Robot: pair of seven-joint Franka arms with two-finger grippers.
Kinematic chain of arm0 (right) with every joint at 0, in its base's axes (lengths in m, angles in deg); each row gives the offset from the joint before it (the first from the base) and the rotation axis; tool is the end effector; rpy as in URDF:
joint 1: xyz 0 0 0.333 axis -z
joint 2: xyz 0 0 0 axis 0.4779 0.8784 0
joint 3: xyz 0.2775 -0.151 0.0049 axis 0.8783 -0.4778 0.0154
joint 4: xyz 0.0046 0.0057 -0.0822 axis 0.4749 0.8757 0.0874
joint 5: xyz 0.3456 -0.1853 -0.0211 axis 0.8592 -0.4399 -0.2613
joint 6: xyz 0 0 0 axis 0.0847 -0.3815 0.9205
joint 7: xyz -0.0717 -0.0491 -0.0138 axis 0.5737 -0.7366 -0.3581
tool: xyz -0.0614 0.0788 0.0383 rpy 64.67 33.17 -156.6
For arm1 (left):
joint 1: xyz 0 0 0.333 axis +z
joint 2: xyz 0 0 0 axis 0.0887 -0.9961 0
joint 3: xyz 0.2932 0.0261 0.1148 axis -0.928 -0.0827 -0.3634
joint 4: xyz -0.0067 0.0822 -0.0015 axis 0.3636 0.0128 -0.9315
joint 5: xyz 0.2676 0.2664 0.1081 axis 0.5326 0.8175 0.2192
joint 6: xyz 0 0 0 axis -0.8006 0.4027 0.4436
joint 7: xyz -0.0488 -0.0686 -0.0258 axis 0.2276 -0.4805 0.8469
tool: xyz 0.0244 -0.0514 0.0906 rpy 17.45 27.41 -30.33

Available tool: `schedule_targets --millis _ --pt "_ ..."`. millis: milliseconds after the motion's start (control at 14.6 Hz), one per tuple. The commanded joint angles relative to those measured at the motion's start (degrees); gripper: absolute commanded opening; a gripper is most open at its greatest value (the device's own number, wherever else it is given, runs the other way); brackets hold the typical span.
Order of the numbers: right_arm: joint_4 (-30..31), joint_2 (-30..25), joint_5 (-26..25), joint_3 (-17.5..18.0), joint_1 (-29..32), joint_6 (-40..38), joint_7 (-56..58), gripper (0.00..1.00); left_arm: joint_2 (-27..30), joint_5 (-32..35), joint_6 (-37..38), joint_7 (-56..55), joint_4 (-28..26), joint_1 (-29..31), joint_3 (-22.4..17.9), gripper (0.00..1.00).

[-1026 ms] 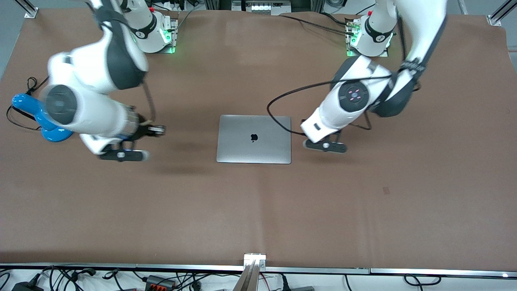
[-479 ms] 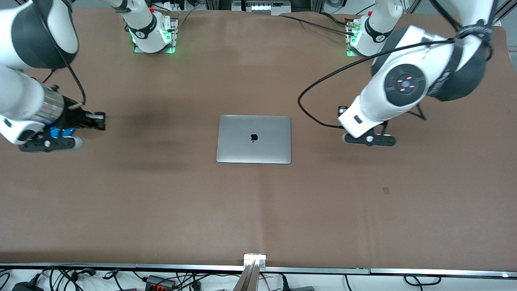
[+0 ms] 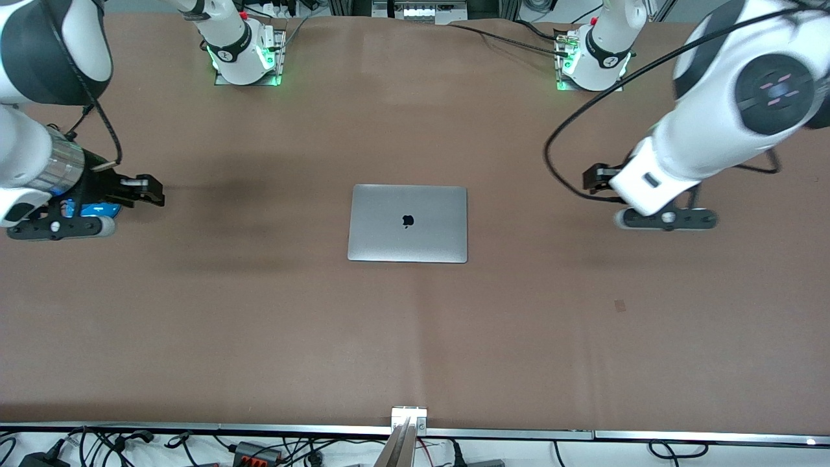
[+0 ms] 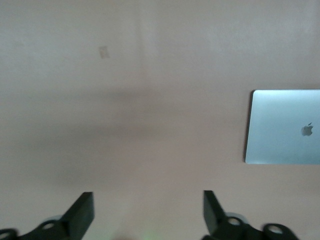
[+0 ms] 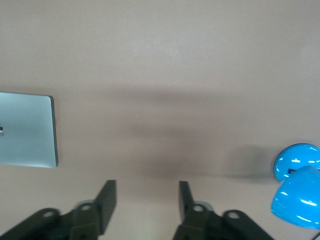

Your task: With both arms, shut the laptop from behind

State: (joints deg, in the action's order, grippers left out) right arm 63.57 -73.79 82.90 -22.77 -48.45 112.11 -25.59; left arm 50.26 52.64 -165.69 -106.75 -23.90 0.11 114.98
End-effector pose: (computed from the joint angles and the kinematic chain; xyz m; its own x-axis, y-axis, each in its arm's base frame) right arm 0.6218 0.0578 0.5539 0.9920 0.0530 -0.1145 0.0520 -0.9986 -0.0114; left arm 0.6021 -0.1655 0.5660 0.9855 0.0083 -0.1694 0.0009 -0.9990 -0.0437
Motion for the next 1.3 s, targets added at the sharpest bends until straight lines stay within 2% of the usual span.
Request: schedule_targets --millis 0,68,137,274,411,547,684,753,889,958,1095,1232 --pt "-4.2 0.8 -0.7 0.4 1.7 -0.8 0.5 1.0 0.0 0.8 1.7 1.3 2.3 1.7 0.2 1.0" --pt "-4.2 0.9 -1.1 0.6 2.1 0.4 0.2 1.0 0.0 0.8 1.7 1.3 2.3 2.2 0.3 1.0" --pt "-3.6 0.2 -1.2 2.7 5.4 1.1 0.2 1.0 0.0 1.0 1.7 1.3 2.3 2.4 0.2 1.0" --pt "-1.2 -3.4 -3.5 18.1 18.8 1.4 0.0 1.0 -0.1 0.9 1.7 2.5 2.3 3.6 0.2 1.0" --pt "2.5 -6.6 -8.8 21.8 20.2 2.6 -0.5 1.0 1.1 0.7 1.7 8.7 1.4 5.2 -0.4 1.0" --pt "7.5 -10.0 -8.5 26.9 25.2 7.6 -1.6 1.0 4.1 -0.4 1.3 11.8 -1.6 3.0 -5.5 1.0" --pt "8.3 -10.4 -8.4 28.0 26.3 9.1 -1.6 1.0 8.3 -4.8 0.3 11.9 -6.6 -1.7 -13.6 1.0" --pt "8.6 -10.4 -8.1 28.1 27.2 9.5 -1.6 1.0 11.6 -8.5 -2.0 12.2 -11.3 -2.9 -16.3 1.0" --pt "8.8 -10.2 -5.6 28.1 28.4 9.3 -1.6 1.0 18.5 -9.1 -8.7 14.6 -21.1 -3.5 -17.3 1.0" --pt "8.8 -10.1 -5.6 28.2 28.8 9.0 -1.6 1.0 20.6 -9.1 -11.3 16.8 -24.1 -4.4 -18.9 1.0" --pt "8.3 -8.8 -5.6 28.0 28.6 8.8 -1.4 1.0 22.1 -9.1 -13.6 20.1 -25.1 -7.3 -23.2 1.0" --pt "7.4 -7.2 -6.1 28.0 28.6 8.9 -1.3 1.0 22.4 -8.8 -13.2 20.2 -24.7 -7.3 -23.5 1.0"
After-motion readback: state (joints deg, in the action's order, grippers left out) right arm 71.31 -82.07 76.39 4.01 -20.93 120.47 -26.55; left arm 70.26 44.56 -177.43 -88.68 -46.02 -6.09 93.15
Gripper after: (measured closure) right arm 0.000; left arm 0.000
